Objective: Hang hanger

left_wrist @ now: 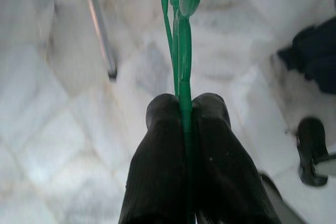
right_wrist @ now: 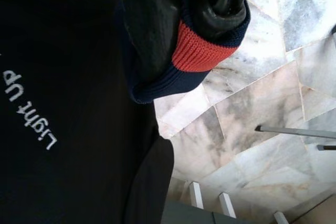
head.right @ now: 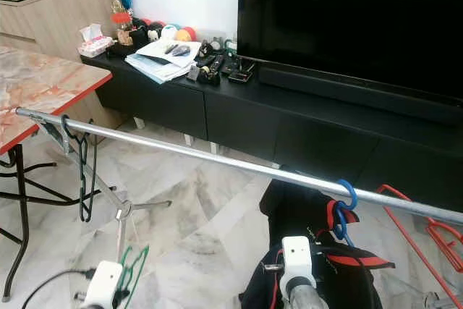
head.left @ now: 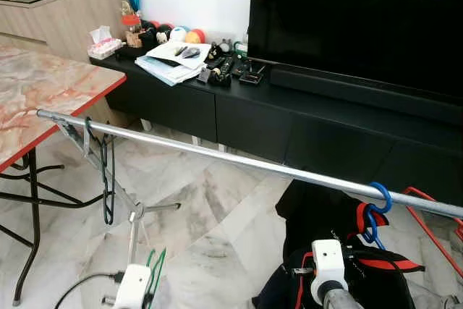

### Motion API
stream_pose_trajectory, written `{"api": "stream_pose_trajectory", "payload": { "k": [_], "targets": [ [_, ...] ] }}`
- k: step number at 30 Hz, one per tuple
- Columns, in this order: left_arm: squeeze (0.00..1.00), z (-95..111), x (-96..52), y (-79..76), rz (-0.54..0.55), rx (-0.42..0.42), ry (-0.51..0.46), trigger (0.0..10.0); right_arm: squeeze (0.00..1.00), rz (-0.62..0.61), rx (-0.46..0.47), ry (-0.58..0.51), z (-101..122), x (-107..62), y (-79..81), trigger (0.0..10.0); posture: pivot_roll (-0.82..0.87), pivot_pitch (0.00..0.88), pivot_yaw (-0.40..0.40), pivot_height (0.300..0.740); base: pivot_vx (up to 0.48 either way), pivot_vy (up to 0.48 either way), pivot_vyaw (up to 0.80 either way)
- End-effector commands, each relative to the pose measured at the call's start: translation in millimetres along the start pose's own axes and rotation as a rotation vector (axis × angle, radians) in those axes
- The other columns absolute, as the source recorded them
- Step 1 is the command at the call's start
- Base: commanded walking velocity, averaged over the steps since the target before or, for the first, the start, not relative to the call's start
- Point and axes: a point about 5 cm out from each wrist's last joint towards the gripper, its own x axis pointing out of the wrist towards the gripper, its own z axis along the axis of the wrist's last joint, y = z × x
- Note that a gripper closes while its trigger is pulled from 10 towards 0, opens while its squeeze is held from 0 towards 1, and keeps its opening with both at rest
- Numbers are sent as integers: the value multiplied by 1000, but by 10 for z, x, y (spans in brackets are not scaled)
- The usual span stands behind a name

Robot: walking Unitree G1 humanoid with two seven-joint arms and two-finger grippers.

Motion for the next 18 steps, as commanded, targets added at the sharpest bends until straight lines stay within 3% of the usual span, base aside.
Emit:
{"api": "stream_pose_trajectory", "payload": {
  "k": [1, 3, 4, 6, 12, 18],
  "targets": [
    [0, -54, -6, 36, 28, -17, 31, 10000, 0, -10, 20, -8, 31, 15, 0, 10000, -55, 0, 49, 740, 0, 266, 0],
    [0, -66, -6, 42, 34, -3, 32, 10000, 0, -6, 14, -1, 25, 16, 6, 10000, -58, 0, 51, 740, 0, 401, -319],
    [0, -71, -8, 78, 70, -82, 25, 10000, 0, -5, 19, 6, 19, 16, 7, 10000, -58, 0, 49, 740, 0, 446, -800],
    [0, -75, -11, 123, 97, -124, 26, 10000, 0, -6, 22, 7, 17, 16, 6, 10000, -55, 0, 48, 740, 0, 446, -800],
    [0, -161, -35, 174, 79, -50, 62, 10000, 0, -3, 11, 9, 20, 20, 27, 10000, -43, 0, 52, 740, 0, 447, -768],
    [0, -292, -75, 178, 80, -56, 88, 10000, 0, -4, 13, 3, 25, 20, 41, 10000, -42, 0, 51, 740, 0, 366, 0]
  ]
}}
